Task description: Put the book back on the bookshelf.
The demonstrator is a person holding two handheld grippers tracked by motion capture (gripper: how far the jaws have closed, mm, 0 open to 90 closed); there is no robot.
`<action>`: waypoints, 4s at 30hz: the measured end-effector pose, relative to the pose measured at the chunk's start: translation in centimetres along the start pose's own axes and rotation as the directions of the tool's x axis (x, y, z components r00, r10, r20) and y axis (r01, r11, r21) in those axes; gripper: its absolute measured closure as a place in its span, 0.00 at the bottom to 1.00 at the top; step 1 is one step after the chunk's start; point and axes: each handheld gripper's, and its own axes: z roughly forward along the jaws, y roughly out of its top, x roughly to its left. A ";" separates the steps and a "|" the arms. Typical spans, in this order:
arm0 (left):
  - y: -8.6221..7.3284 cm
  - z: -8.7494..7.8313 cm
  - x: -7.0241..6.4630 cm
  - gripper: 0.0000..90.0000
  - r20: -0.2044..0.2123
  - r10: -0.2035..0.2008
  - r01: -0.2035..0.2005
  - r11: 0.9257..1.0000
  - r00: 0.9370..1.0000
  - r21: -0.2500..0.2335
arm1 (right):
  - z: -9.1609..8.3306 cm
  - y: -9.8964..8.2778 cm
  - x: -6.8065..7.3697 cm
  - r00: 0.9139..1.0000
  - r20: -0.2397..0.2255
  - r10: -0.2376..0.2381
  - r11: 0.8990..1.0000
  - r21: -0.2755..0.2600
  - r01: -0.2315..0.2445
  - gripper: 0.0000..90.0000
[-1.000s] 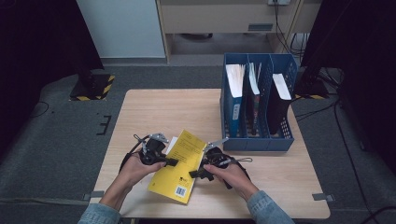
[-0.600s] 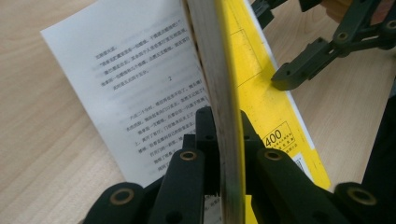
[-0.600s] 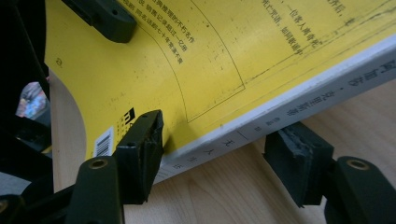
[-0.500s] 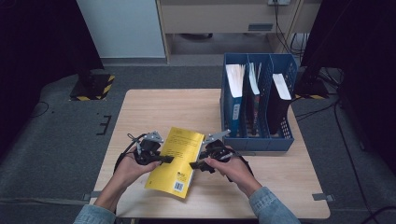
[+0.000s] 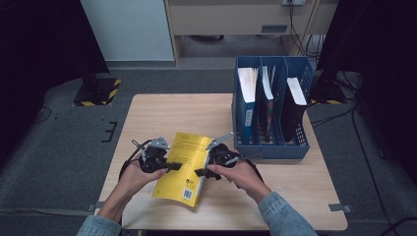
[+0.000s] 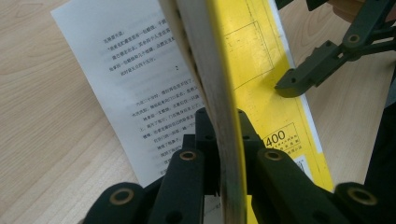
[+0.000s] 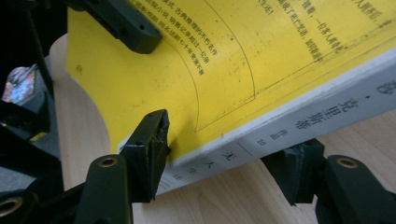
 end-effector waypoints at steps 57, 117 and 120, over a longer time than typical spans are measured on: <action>0.7 -1.4 0.3 0.86 -0.051 -0.031 0.022 0.988 0.998 -0.154 | -4.4 3.8 0.4 0.974 0.205 -0.095 0.995 0.055 0.085 0.81; 0.3 -2.8 -0.8 0.93 -0.147 0.008 -0.027 0.991 0.989 -0.128 | -5.8 4.1 1.9 0.964 0.189 -0.186 0.982 0.008 0.188 0.67; 0.1 -2.9 -0.9 0.93 -0.139 0.007 -0.026 0.990 0.990 -0.137 | -5.9 4.3 2.0 0.964 0.184 -0.193 0.981 0.017 0.193 0.67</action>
